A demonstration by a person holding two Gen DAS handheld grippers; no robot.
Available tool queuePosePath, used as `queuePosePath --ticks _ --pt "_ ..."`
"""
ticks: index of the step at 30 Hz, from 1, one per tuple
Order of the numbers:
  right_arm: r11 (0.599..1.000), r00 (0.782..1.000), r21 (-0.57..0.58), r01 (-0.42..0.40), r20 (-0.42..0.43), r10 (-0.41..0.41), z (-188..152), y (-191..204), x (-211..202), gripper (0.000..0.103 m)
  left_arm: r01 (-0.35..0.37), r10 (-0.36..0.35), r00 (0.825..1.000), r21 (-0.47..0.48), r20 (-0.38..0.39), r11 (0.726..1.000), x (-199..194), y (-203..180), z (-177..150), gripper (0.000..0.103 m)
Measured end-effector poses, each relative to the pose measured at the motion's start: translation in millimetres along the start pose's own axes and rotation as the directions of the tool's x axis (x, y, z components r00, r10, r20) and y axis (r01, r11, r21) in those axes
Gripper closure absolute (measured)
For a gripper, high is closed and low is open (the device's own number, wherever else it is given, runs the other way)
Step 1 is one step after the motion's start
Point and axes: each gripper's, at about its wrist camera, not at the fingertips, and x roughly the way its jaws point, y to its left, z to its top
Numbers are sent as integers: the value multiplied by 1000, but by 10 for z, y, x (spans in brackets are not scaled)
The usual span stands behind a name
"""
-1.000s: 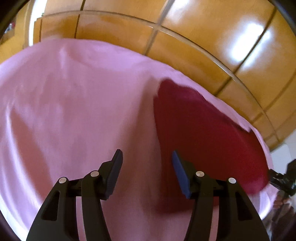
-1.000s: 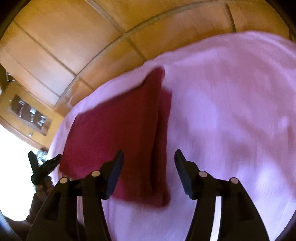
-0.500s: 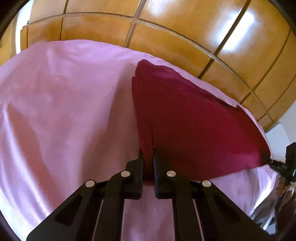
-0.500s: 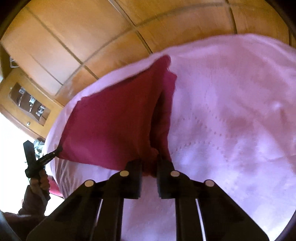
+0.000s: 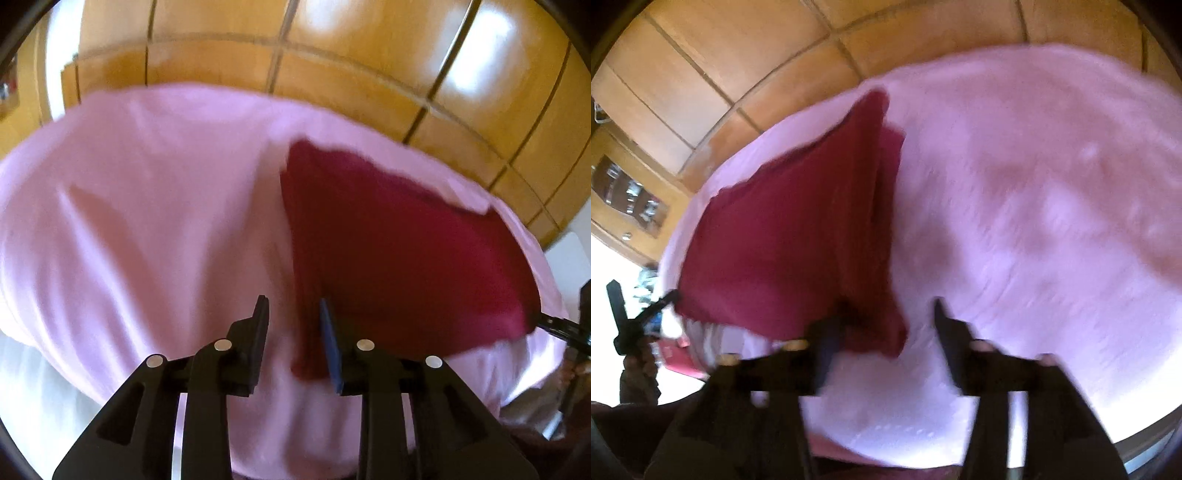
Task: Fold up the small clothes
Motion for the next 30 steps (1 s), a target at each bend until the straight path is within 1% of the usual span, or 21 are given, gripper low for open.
queuePosePath --ticks 1,2,3,4,5,7,8,10,14,17,20,24,27,30 --pt "1000 999 -8 14 39 -14 77 40 -60 42 -10 10 1000 7 29 1000 -37 -27 65 76" --pt "1000 998 -15 21 60 -20 67 72 -129 40 -19 18 998 14 53 1000 -56 -66 125 76" --pt "999 996 -31 24 89 -21 127 150 -146 33 -24 22 997 25 71 999 -63 -118 175 76" --pt "998 994 -57 15 111 -8 188 268 -129 30 -26 22 996 37 83 999 -53 -172 209 76" --pt "997 993 -74 6 117 2 215 331 -106 29 -30 24 996 66 89 997 -7 -271 251 76" --pt "991 995 -129 -16 100 29 290 560 60 25 -60 50 994 104 92 993 77 -397 279 76" --pt "988 995 -151 -19 92 33 312 638 140 24 -65 54 994 122 91 990 138 -455 287 76" --pt "978 998 -206 -25 57 37 407 904 442 24 -80 67 994 150 89 985 258 -577 316 76" --pt "968 998 -244 -55 -2 56 588 1152 898 24 -102 85 992 198 93 975 378 -699 317 76" --pt "959 998 -275 -68 -36 60 701 1276 1129 24 -124 104 990 227 96 966 435 -762 335 76" --pt "951 997 -304 -54 -71 33 816 1343 1382 24 -129 110 990 241 93 962 499 -801 358 76" --pt "938 994 -346 1 -99 -37 949 1414 1739 25 -145 126 988 259 87 955 590 -845 372 76" --pt "933 992 -356 46 -91 -84 1022 1414 1905 25 -150 133 988 269 80 951 651 -868 393 76" --pt "933 991 -351 81 -71 -113 1081 1402 2006 25 -160 145 987 278 73 947 712 -879 405 76"
